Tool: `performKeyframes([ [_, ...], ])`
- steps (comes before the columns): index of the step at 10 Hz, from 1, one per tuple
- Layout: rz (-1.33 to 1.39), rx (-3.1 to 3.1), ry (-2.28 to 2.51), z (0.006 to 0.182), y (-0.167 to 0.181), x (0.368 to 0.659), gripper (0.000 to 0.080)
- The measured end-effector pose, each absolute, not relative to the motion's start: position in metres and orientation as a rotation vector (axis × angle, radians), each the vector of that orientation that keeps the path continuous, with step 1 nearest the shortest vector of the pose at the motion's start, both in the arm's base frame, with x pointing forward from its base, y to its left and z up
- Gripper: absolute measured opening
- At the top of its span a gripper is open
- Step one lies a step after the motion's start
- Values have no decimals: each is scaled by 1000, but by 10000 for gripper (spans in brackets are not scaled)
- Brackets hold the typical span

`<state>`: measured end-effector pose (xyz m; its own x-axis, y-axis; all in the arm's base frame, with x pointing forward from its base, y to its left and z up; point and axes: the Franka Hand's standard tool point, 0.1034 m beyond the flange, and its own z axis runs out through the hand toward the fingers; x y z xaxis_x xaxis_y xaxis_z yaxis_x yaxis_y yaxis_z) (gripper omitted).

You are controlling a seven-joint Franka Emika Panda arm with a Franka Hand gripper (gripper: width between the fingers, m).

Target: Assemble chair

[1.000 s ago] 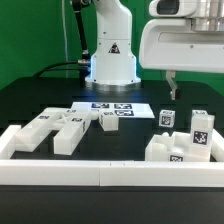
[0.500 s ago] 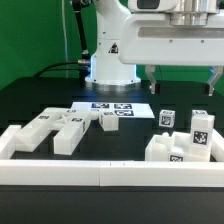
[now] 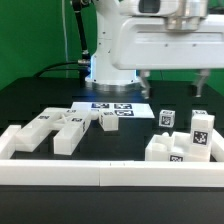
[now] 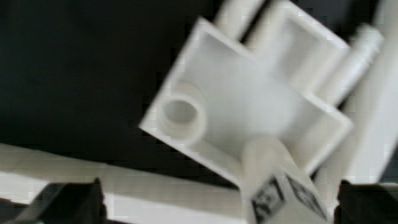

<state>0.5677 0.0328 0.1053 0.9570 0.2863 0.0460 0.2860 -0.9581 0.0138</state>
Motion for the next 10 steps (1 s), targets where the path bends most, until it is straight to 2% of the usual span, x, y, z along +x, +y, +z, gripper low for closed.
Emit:
performKeyframes([
  [3,83,3091,463,99,1,552,648],
  [8,78,3090,466,97,1,550,648],
  [10,39,3079,528,84,-16,526,648],
])
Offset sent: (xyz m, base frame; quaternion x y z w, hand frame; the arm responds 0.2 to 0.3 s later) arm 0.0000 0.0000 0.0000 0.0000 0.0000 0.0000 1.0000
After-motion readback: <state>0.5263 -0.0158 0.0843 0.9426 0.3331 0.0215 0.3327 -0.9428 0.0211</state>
